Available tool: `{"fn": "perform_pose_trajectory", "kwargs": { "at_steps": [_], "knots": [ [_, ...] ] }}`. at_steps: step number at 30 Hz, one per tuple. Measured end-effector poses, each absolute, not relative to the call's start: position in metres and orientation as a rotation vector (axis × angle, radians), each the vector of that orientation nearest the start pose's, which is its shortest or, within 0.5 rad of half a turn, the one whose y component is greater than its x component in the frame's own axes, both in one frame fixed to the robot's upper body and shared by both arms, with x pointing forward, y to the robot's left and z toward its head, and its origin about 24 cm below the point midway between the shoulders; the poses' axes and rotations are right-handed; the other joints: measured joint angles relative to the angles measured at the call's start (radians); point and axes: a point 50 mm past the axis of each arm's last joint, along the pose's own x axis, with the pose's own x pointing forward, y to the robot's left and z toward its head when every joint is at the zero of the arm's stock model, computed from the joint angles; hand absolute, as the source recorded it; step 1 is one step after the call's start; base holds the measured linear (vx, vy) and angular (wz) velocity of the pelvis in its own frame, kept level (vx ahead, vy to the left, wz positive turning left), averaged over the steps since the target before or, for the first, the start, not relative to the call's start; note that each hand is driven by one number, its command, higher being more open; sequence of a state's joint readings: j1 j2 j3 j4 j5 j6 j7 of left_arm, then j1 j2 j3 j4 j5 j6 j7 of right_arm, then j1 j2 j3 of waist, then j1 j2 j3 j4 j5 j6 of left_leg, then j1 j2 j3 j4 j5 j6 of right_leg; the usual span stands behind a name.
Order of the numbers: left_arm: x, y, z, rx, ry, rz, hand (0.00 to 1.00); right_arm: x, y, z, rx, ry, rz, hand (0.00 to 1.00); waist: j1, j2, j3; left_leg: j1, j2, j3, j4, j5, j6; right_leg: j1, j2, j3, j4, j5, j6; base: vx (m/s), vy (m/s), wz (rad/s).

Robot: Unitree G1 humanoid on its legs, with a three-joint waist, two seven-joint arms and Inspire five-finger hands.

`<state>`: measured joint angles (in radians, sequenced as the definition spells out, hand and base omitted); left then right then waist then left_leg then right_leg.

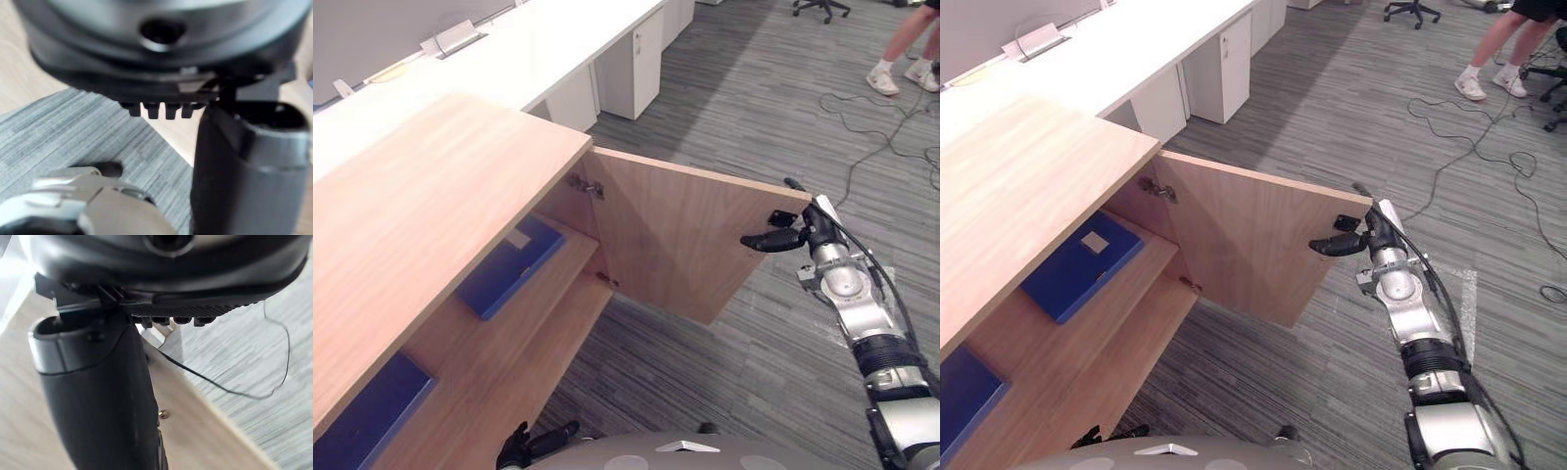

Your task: Walk over to the cabinet, pick up the folder, carry it to the office cabinet, place the folder inside the office cabinet, then close the office cabinet door

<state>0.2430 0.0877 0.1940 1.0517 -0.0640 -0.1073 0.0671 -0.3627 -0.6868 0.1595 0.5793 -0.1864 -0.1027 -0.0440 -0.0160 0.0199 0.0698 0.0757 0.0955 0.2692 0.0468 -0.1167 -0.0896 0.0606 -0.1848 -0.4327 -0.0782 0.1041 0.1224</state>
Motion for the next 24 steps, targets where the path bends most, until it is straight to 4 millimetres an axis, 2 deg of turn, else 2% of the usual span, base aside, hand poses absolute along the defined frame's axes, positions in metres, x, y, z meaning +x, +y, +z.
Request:
{"fn": "perform_pose_trajectory", "kwargs": {
  "at_steps": [3,6,10,14,17,19,22,24],
  "knots": [
    [0.03,0.221,-0.165,-0.011,1.168,0.391,1.0,0.31,-0.287,0.071,-1.044,0.13,0.03,1.0,-0.022,-0.014,0.001,-0.001,-0.002,0.007,-0.002,0.003,0.003,-0.008,-0.001,0.001,0.0,0.01,-0.001,-0.07,0.007,-0.1],
    [0.027,0.223,-0.165,0.005,1.179,0.386,1.0,0.309,-0.279,0.077,-1.189,0.112,0.135,1.0,-0.043,-0.017,0.002,-0.001,-0.004,0.012,-0.011,0.012,0.006,-0.015,-0.001,0.001,0.0,0.017,-0.001,-0.08,-0.016,-0.08],
    [0.027,0.225,-0.165,0.014,1.183,0.382,1.0,0.304,-0.272,0.081,-1.315,0.103,0.277,1.0,-0.045,-0.023,0.002,0.0,-0.003,0.015,-0.038,0.037,0.003,-0.029,0.004,0.0,-0.001,0.017,-0.001,-0.1,-0.048,-0.05],
    [0.029,0.23,-0.164,0.022,1.182,0.391,1.0,0.297,-0.252,0.081,-1.42,0.066,0.451,1.0,-0.044,-0.037,0.001,-0.007,0.009,0.018,-0.053,0.058,-0.001,-0.046,0.02,0.005,-0.001,0.014,-0.009,-0.11,-0.069,-0.06],
    [0.032,0.231,-0.165,0.027,1.195,0.407,1.0,0.284,-0.22,0.088,-1.538,-0.072,0.643,1.0,-0.042,-0.043,-0.002,-0.015,0.028,0.019,-0.051,0.065,-0.01,-0.054,0.04,0.011,-0.002,0.013,-0.024,-0.11,-0.083,-0.06],
    [0.034,0.232,-0.165,0.037,1.189,0.416,1.0,0.266,-0.18,0.081,-1.496,-0.229,0.836,1.0,-0.032,-0.052,-0.007,-0.018,0.045,0.019,-0.052,0.073,-0.02,-0.058,0.058,0.012,-0.006,0.009,-0.036,-0.05,-0.057,-0.03],
    [0.037,0.232,-0.165,0.03,1.181,0.436,1.0,0.254,-0.137,0.081,-1.419,-0.408,0.958,1.0,-0.011,-0.054,-0.01,-0.024,0.063,0.01,-0.052,0.083,-0.03,-0.059,0.08,0.008,-0.006,0.005,-0.049,-0.01,-0.052,0.05],
    [0.037,0.233,-0.165,0.035,1.181,0.444,1.0,0.25,-0.118,0.087,-1.411,-0.514,1.017,1.0,-0.004,-0.054,-0.012,-0.03,0.067,0.003,-0.052,0.088,-0.032,-0.06,0.085,-0.001,-0.005,0.005,-0.052,0.0,-0.033,0.12]
  ]
}}
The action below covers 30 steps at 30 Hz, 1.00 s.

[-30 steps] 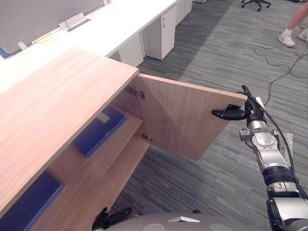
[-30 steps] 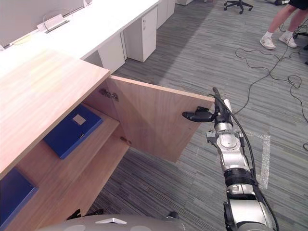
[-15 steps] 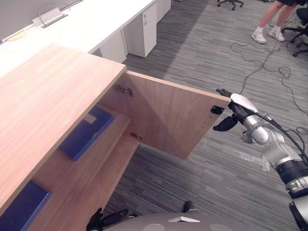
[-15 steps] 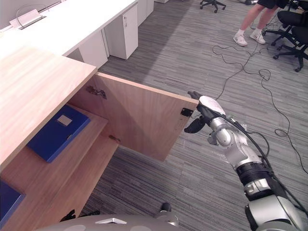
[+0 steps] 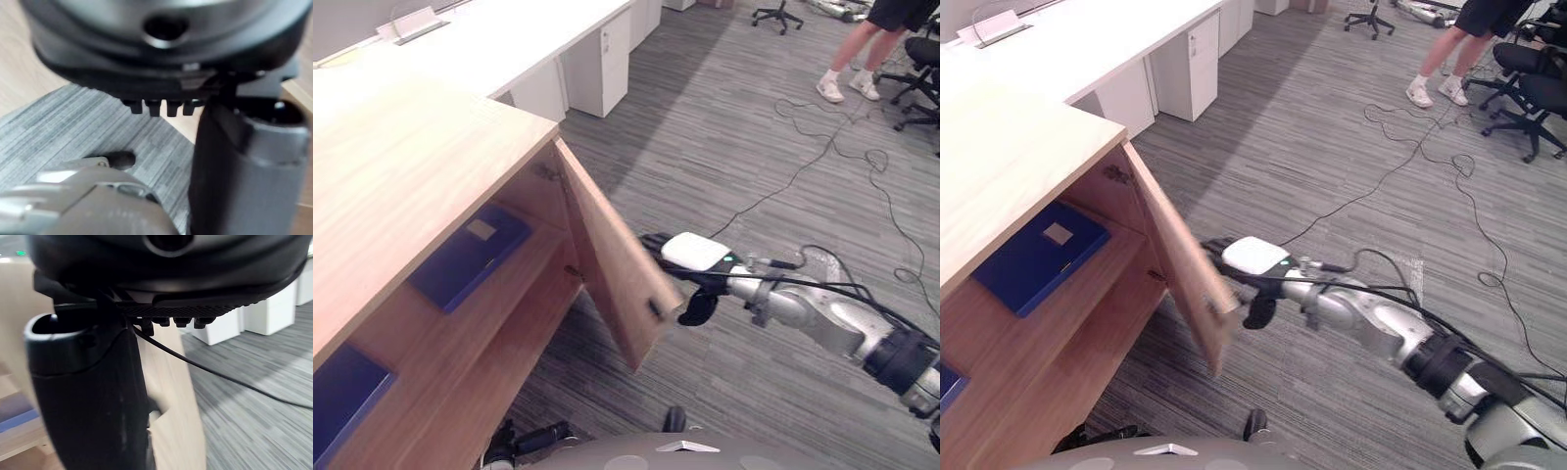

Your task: Walk over to the cabinet, pick up the folder, carry it to the office cabinet, place the folder inside the office cabinet, then close the office cabinet door

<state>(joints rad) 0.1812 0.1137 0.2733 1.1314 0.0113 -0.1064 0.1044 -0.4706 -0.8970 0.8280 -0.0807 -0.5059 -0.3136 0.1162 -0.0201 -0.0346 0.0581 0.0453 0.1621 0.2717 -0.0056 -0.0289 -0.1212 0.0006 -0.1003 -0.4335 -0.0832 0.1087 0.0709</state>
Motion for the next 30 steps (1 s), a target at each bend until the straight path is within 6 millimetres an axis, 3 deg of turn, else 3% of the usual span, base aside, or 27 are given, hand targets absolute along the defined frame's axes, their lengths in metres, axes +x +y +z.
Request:
{"fn": "perform_pose_trajectory", "kwargs": {
  "at_steps": [6,9,14,17,20,27,30],
  "knots": [
    [0.041,0.237,-0.163,0.062,1.175,0.482,1.0,0.23,-0.055,0.103,-1.259,-0.819,1.15,1.0,0.057,-0.032,-0.028,-0.005,-0.005,-0.016,-0.001,0.007,0.002,0.002,-0.005,-0.003,0.002,0.003,-0.004,0.01,0.024,0.08],
    [0.04,0.239,-0.163,0.07,1.177,0.496,1.0,0.222,-0.039,0.1,-1.202,-0.861,1.19,1.0,0.071,-0.051,-0.041,-0.007,-0.012,-0.02,0.0,0.008,0.003,0.003,-0.014,-0.006,-0.002,0.003,-0.004,-0.01,0.041,0.05],
    [0.038,0.24,-0.163,0.08,1.184,0.51,1.0,0.212,-0.03,0.093,-1.165,-0.86,1.245,1.0,0.073,-0.054,-0.045,-0.013,-0.016,-0.034,0.002,0.011,0.007,0.008,-0.02,-0.016,-0.002,0.004,-0.003,-0.02,0.023,0.09],
    [0.038,0.239,-0.164,0.082,1.188,0.503,1.0,0.211,-0.033,0.084,-1.151,-0.811,1.253,1.0,0.072,-0.044,-0.045,-0.019,-0.016,-0.043,0.003,0.015,0.006,0.007,-0.019,-0.024,-0.001,0.003,-0.004,-0.01,0.009,0.07],
    [0.037,0.237,-0.164,0.079,1.191,0.498,1.0,0.207,-0.045,0.061,-1.115,-0.674,1.246,1.0,0.075,-0.036,-0.05,-0.021,-0.015,-0.045,0.003,0.016,0.006,0.007,-0.019,-0.026,-0.001,0.003,-0.004,0.0,0.002,0.02],
    [0.034,0.236,-0.165,0.095,1.212,0.472,1.0,0.183,-0.093,0.001,-1.032,-0.268,1.136,1.0,0.066,-0.015,-0.053,-0.017,-0.015,-0.044,0.001,0.017,0.005,0.009,-0.021,-0.025,0.003,0.003,-0.004,0.0,0.0,0.0],
    [0.033,0.236,-0.166,0.09,1.216,0.468,1.0,0.172,-0.11,-0.013,-1.022,-0.16,1.109,1.0,0.062,-0.012,-0.052,-0.016,-0.015,-0.044,0.0,0.018,0.004,0.01,-0.022,-0.025,-0.002,0.002,-0.004,0.0,0.0,0.0]
  ]
}}
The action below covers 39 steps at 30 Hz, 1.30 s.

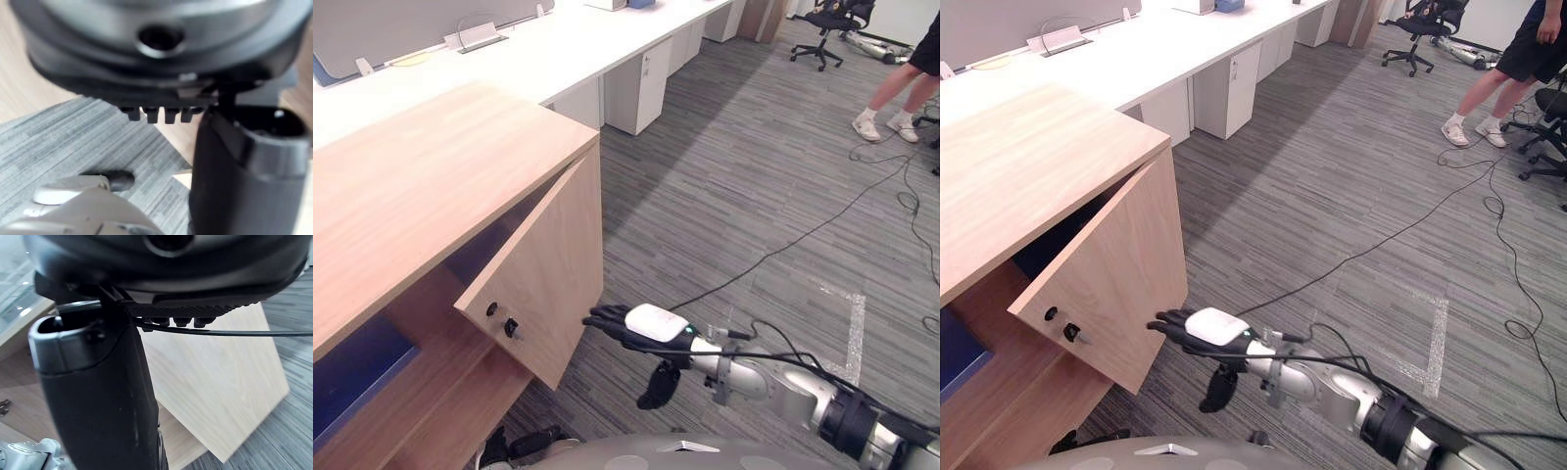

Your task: Walk over to the cabinet, pick up the folder, carry it to the office cabinet, place the folder inside the office cabinet, then close the office cabinet door

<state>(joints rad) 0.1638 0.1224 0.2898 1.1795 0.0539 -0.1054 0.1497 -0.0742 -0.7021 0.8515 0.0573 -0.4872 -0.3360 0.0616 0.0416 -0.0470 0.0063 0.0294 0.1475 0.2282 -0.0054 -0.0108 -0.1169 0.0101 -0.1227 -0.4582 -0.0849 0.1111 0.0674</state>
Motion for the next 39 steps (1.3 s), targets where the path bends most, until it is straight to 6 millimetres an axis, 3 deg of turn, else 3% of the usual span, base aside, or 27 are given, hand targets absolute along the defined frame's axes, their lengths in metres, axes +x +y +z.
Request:
{"fn": "perform_pose_trajectory", "kwargs": {
  "at_steps": [5,8,14,15,17,20,21,22,24,25,26,28,31,35,39],
  "knots": [
    [0.033,0.237,-0.165,0.115,1.219,0.439,1.0,0.163,-0.133,-0.025,-1.001,-0.037,1.009,1.0,-0.018,0.01,0.006,0.005,0.001,-0.001,-0.007,0.001,-0.001,0.004,0.0,-0.001,0.0,-0.001,0.0,0.0,0.0,0.0],
    [0.032,0.237,-0.166,0.115,1.223,0.437,1.0,0.165,-0.152,-0.032,-0.965,0.056,0.841,1.0,-0.021,0.017,0.01,0.014,0.001,0.001,-0.017,0.005,-0.002,0.007,0.001,0.0,0.0,-0.003,-0.001,0.0,0.0,0.0],
    [0.041,0.227,-0.167,0.128,1.217,0.422,1.0,0.173,-0.194,-0.076,-0.772,0.407,0.235,1.0,-0.048,0.034,0.015,0.014,0.0,-0.002,-0.018,0.004,-0.003,0.006,-0.002,-0.003,0.0,-0.005,0.001,0.02,0.013,0.02],
    [0.049,0.222,-0.167,0.103,1.209,0.443,1.0,0.141,-0.24,-0.101,-0.471,0.7,-0.394,1.0,-0.05,0.052,0.007,0.013,-0.014,-0.012,-0.03,0.006,-0.001,0.006,-0.011,-0.017,0.0,-0.009,0.008,0.09,0.073,0.17],
    [0.052,0.22,-0.167,0.098,1.2,0.467,1.0,0.119,-0.268,-0.102,-0.267,0.75,-0.812,1.0,-0.049,0.056,0.005,0.013,-0.025,-0.02,-0.034,0.008,0.003,0.009,-0.019,-0.03,0.0,-0.009,0.012,0.08,0.062,0.15],
    [0.051,0.218,-0.167,0.085,1.2,0.488,1.0,0.094,-0.284,-0.108,-0.156,0.797,-1.056,1.0,-0.053,0.048,0.007,0.012,-0.033,-0.025,-0.037,0.008,0.004,0.01,-0.029,-0.036,0.0,-0.008,0.017,0.04,0.044,0.07],
    [0.053,0.218,-0.167,0.077,1.196,0.497,1.0,0.078,-0.284,-0.118,-0.045,0.843,-1.179,1.0,-0.05,0.043,0.006,0.012,-0.037,-0.034,-0.037,0.007,0.006,0.015,-0.033,-0.047,0.0,-0.01,0.02,0.02,0.032,0.31],
    [0.055,0.219,-0.167,0.076,1.191,0.504,1.0,0.058,-0.279,-0.128,0.144,0.887,-1.364,1.0,-0.049,0.039,0.008,0.012,-0.041,-0.054,-0.037,0.008,0.008,0.029,-0.034,-0.067,0.0,-0.015,0.027,0.02,0.018,0.43],
    [0.055,0.218,-0.167,0.077,1.19,0.512,1.0,0.029,-0.265,-0.143,0.29,0.995,-1.522,1.0,-0.045,0.038,0.009,0.016,-0.047,-0.075,-0.036,0.008,0.01,0.045,-0.039,-0.085,0.0,-0.019,0.033,0.01,0.012,0.38],
    [0.054,0.218,-0.167,0.073,1.196,0.519,1.0,0.01,-0.251,-0.152,-0.864,-2.375,3.497,1.0,-0.045,0.04,0.009,0.015,-0.051,-0.083,-0.037,0.009,0.013,0.046,-0.043,-0.089,0.0,-0.021,0.036,0.0,0.051,0.17],
    [0.052,0.217,-0.168,0.06,1.208,0.528,1.0,-0.003,-0.231,-0.161,-1.026,-2.347,3.334,1.0,-0.046,0.042,0.01,0.014,-0.054,-0.081,-0.038,0.008,0.015,0.048,-0.049,-0.088,0.0,-0.02,0.037,0.01,0.06,0.08],
    [0.046,0.217,-0.169,0.052,1.238,0.535,1.0,-0.014,-0.208,-0.168,-1.164,-2.324,3.146,1.0,-0.049,0.041,0.014,0.015,-0.059,-0.08,-0.038,0.008,0.018,0.048,-0.051,-0.086,0.0,-0.018,0.04,0.01,0.039,-0.03],
    [0.044,0.215,-0.17,0.042,1.255,0.536,1.0,-0.021,-0.201,-0.171,-1.454,-2.044,3.044,1.0,-0.051,0.046,0.013,0.018,-0.072,-0.074,-0.038,0.005,0.03,0.05,-0.069,-0.085,0.0,-0.011,0.051,-0.02,0.058,-0.04],
    [0.044,0.219,-0.17,0.013,1.251,0.543,1.0,0.004,-0.199,-0.175,-1.779,-2.079,3.009,1.0,-0.05,0.029,0.019,0.018,-0.09,-0.076,-0.039,0.003,0.043,0.049,-0.088,-0.085,0.0,-0.005,0.061,-0.02,0.056,0.03],
    [0.043,0.222,-0.17,-0.043,1.245,0.557,1.0,0.047,-0.199,-0.175,-2.095,-2.314,2.96,1.0,-0.046,0.017,0.028,0.015,-0.121,-0.103,-0.041,0.011,0.058,0.058,-0.113,-0.111,0.006,-0.002,0.071,0.0,0.048,0.2]
  ]
}}
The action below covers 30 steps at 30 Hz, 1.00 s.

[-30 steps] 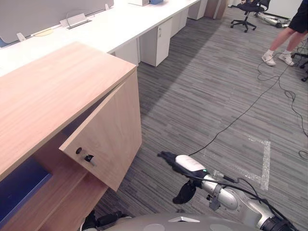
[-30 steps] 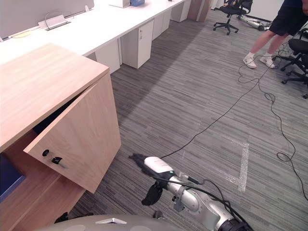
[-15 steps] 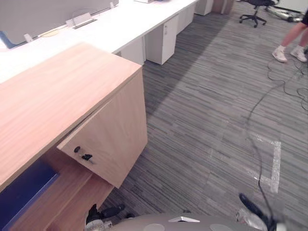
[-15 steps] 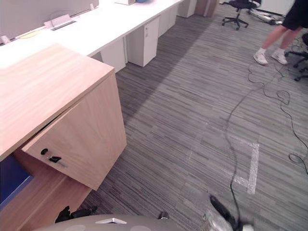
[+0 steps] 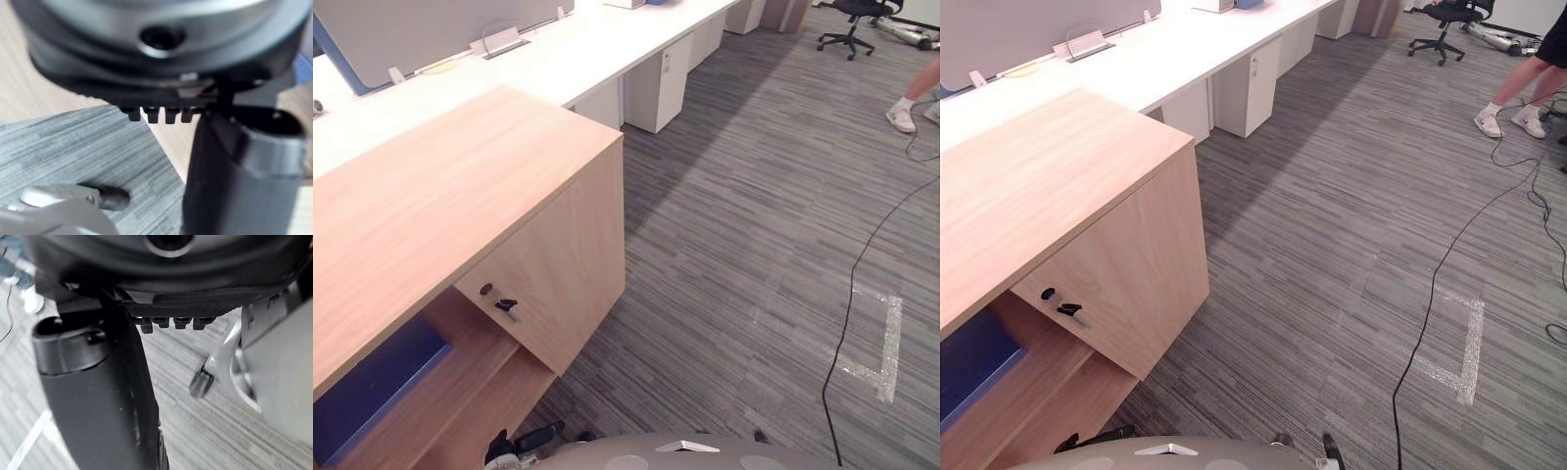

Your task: Walk over to the cabinet, pick up the folder, carry it to the office cabinet, place the folder inside the office cabinet, then close the office cabinet door

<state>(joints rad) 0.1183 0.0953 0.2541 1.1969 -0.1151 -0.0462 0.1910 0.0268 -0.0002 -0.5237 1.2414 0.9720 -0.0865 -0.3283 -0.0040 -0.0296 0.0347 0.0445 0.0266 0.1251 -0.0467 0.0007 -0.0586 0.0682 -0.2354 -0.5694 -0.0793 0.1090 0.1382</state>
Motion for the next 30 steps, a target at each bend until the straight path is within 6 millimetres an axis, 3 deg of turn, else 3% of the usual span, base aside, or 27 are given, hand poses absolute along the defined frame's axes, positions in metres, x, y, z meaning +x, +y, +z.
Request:
{"fn": "perform_pose_trajectory", "kwargs": {
  "at_steps": [4,6,7,9,10,11,17,24,27,30],
  "knots": [
    [0.043,0.223,-0.17,-0.055,1.242,0.535,1.0,0.059,-0.203,-0.173,0.934,1.043,-1.254,1.0,0.002,-0.005,0.017,0.007,-0.017,-0.043,0.002,0.004,0.006,0.022,-0.035,-0.036,0.049,-0.023,0.014,0.05,0.05,0.36],
    [0.043,0.224,-0.169,-0.05,1.238,0.531,1.0,0.064,-0.206,-0.172,0.923,1.018,-1.193,1.0,0.002,-0.008,0.034,0.015,-0.023,-0.068,0.001,0.005,0.013,0.005,-0.056,0.013,0.14,-0.077,-0.014,0.03,0.08,0.37],
    [0.045,0.226,-0.168,-0.033,1.227,0.521,1.0,0.067,-0.204,-0.172,0.939,1.001,-1.157,1.0,0.0,-0.008,0.038,0.009,-0.023,-0.091,0.001,0.005,0.019,-0.019,-0.048,0.145,0.182,-0.125,-0.057,0.02,0.067,0.44],
    [0.05,0.232,-0.166,0.004,1.204,0.5,1.0,0.072,-0.194,-0.173,0.955,1.013,-1.088,1.0,0.0,-0.036,0.041,-0.007,-0.027,-0.128,0.004,0.012,0.023,-0.047,-0.014,0.353,0.201,-0.212,-0.085,0.01,-0.022,0.63],
    [0.056,0.235,-0.164,0.014,1.184,0.494,1.0,0.075,-0.189,-0.173,0.944,1.029,-1.05,1.0,0.003,-0.051,0.051,-0.015,-0.029,-0.154,0.007,0.016,0.017,-0.05,0.007,0.465,0.202,-0.247,-0.055,-0.01,-0.116,0.78],
    [0.055,0.236,-0.164,0.013,1.187,0.49,1.0,0.075,-0.188,-0.174,0.951,1.036,-1.043,1.0,0.001,-0.055,0.053,-0.021,-0.033,-0.181,0.006,0.023,0.008,-0.045,0.023,0.495,0.205,-0.259,-0.035,-0.01,-0.125,0.61],
    [0.047,0.231,-0.167,-0.042,1.219,0.522,1.0,0.054,-0.194,-0.177,0.926,1.098,-1.092,1.0,-0.014,-0.031,0.052,-0.011,0.01,-0.315,-0.038,0.054,-0.03,0.041,0.069,0.34,0.192,-0.278,-0.027,0.04,-0.132,0.68],
    [0.039,0.235,-0.168,-0.078,1.236,0.558,1.0,0.032,-0.187,-0.18,0.809,1.231,-1.031,1.0,-0.009,-0.059,0.049,-0.019,0.017,-0.371,-0.039,0.065,-0.047,0.09,0.09,0.29,0.18,-0.288,-0.044,0.05,-0.057,0.35],
    [0.037,0.235,-0.167,-0.098,1.199,0.557,1.0,0.026,-0.185,-0.181,0.83,1.237,-1.059,1.0,0.001,-0.068,0.057,-0.023,0.008,-0.432,-0.037,0.08,-0.053,0.116,0.089,0.246,0.186,-0.288,-0.046,0.0,-0.029,0.63],
    [0.039,0.235,-0.164,-0.122,1.157,0.58,1.0,0.029,-0.184,-0.18,0.779,1.233,-1.025,1.0,0.02,-0.063,0.073,-0.066,-0.002,-0.507,-0.031,0.109,-0.054,0.108,0.091,0.202,0.22,-0.303,-0.072,-0.08,-0.03,0.83]
  ]
}}
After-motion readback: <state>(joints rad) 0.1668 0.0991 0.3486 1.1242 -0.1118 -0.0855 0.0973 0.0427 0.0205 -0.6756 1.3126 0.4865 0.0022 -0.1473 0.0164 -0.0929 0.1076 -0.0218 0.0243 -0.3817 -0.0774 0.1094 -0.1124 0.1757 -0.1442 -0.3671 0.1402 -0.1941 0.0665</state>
